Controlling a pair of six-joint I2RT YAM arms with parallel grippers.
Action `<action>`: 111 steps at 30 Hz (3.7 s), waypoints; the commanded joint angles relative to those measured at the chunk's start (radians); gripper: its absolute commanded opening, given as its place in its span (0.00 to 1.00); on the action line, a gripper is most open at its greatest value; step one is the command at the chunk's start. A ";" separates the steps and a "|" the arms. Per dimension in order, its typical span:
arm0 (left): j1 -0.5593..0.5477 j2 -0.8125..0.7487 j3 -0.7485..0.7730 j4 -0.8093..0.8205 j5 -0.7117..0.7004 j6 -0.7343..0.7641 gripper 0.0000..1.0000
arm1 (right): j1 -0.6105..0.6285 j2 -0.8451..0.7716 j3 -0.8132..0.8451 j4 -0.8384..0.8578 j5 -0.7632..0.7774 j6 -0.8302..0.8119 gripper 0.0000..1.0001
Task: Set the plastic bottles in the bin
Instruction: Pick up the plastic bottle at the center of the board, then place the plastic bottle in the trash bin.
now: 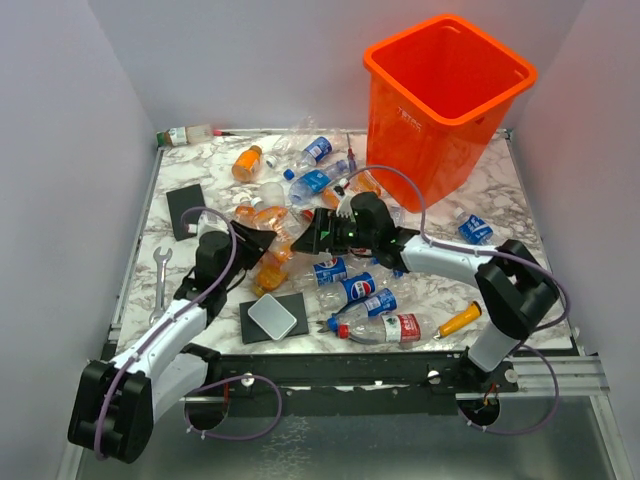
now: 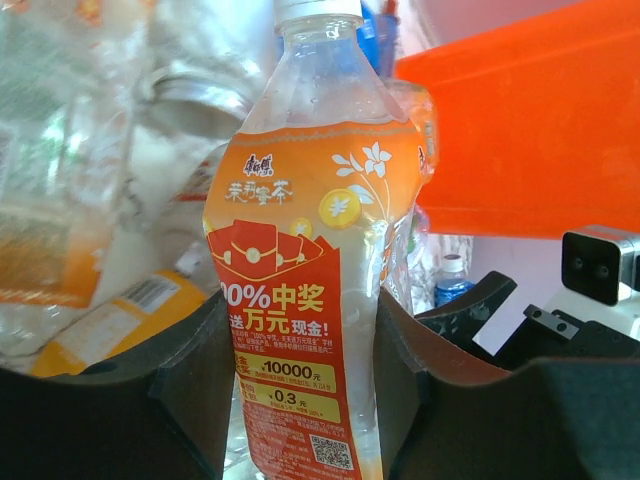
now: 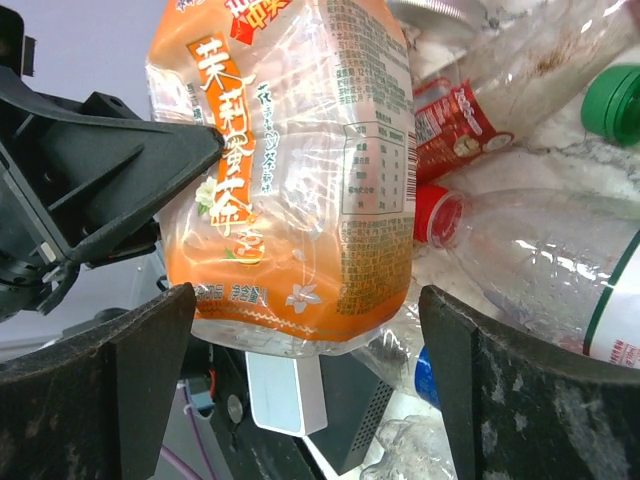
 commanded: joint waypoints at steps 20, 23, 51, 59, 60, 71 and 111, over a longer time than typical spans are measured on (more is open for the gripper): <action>-0.237 0.085 0.451 0.309 0.768 0.617 0.29 | -0.028 -0.900 -0.089 -0.275 0.227 -0.341 1.00; -0.315 0.077 0.438 0.311 0.821 0.728 0.26 | -0.029 -0.896 -0.017 -0.297 0.248 -0.327 1.00; -0.400 -0.121 0.136 0.426 0.434 1.008 0.08 | -0.027 -0.719 0.134 -0.549 0.129 -0.302 0.77; -0.406 -0.111 0.136 0.426 0.442 1.004 0.08 | -0.028 -0.720 0.086 -0.423 0.138 -0.252 0.73; -0.407 -0.112 0.136 0.426 0.440 1.005 0.08 | -0.028 -0.721 0.085 -0.399 0.137 -0.246 0.74; -0.414 -0.133 0.128 0.422 0.421 1.014 0.07 | -0.027 -0.662 0.097 -0.307 0.126 -0.222 0.62; -0.419 -0.316 0.177 0.153 -0.448 0.954 0.99 | -0.407 -0.077 1.066 -0.118 1.054 -0.796 0.01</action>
